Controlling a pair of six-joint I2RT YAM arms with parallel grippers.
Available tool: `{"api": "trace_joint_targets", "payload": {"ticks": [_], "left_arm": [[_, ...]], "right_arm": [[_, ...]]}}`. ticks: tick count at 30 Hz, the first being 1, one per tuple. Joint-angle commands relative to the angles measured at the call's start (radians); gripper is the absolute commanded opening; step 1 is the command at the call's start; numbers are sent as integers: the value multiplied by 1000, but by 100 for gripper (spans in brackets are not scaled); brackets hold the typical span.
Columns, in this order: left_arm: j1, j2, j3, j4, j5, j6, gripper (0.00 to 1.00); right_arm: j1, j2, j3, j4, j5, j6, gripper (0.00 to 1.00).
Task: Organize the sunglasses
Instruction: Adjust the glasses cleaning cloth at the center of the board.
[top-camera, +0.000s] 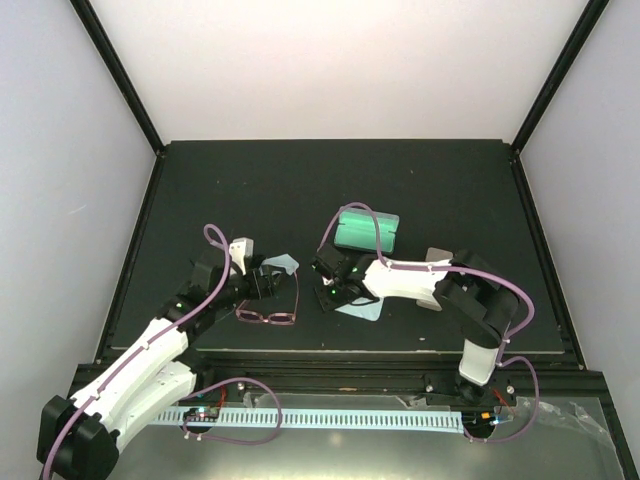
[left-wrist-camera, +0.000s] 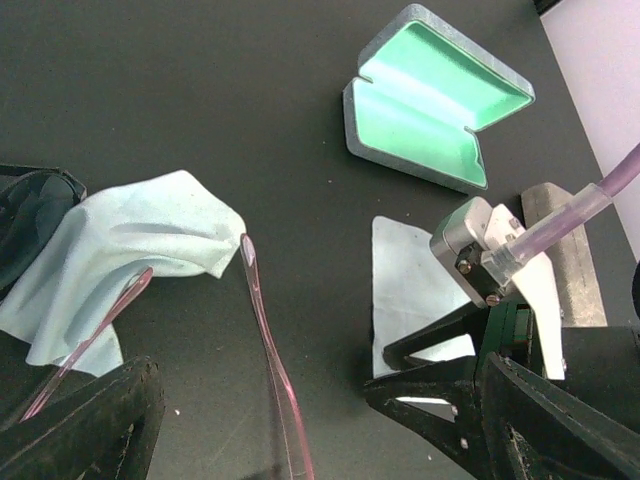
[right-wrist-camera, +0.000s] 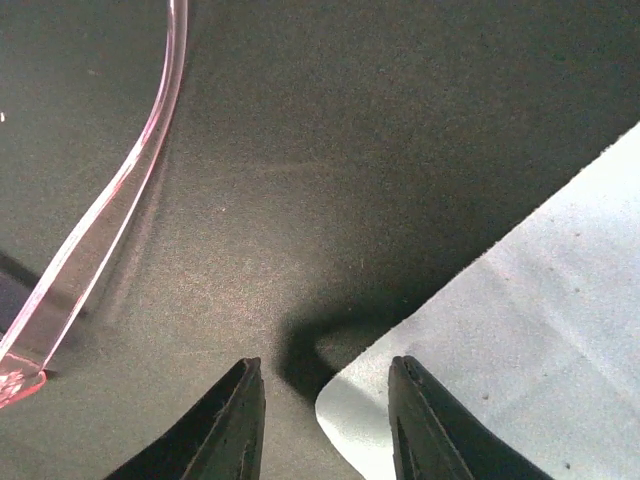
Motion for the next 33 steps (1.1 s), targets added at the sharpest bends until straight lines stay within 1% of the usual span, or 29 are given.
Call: {"api": "trace_joint_targets", "payload": {"ticks": [1, 6, 13, 15, 17, 19, 20, 24, 28, 31, 33], "left_arm": [[-4, -4, 37, -18, -12, 14, 87], [-4, -4, 37, -21, -13, 16, 87], [-4, 1, 35, -16, 2, 13, 87], [-4, 6, 35, -13, 7, 13, 87], [-4, 13, 37, -12, 16, 13, 87], [-4, 20, 39, -12, 24, 13, 87], [-4, 22, 42, -14, 27, 13, 87], [-4, 14, 44, -23, 17, 13, 87], [-4, -13, 44, -31, -21, 10, 87], [-4, -26, 47, -39, -33, 10, 87], [-4, -29, 46, -44, -39, 13, 87]], "right_arm": [[8, 18, -7, -17, -27, -1, 37], [18, 2, -72, -20, -95, -6, 37], [22, -70, -148, 35, -276, 2, 37], [22, -82, -154, 50, -309, 5, 37], [22, -91, -152, 60, -310, 12, 37], [22, -108, -150, 67, -269, 24, 36], [22, -120, -149, 66, -225, 31, 35], [39, -146, -100, -4, -2, 28, 32], [59, -68, -8, -85, 148, 4, 31], [66, -1, 59, -129, 206, -7, 31], [68, 31, 78, -141, 212, -14, 31]]}}
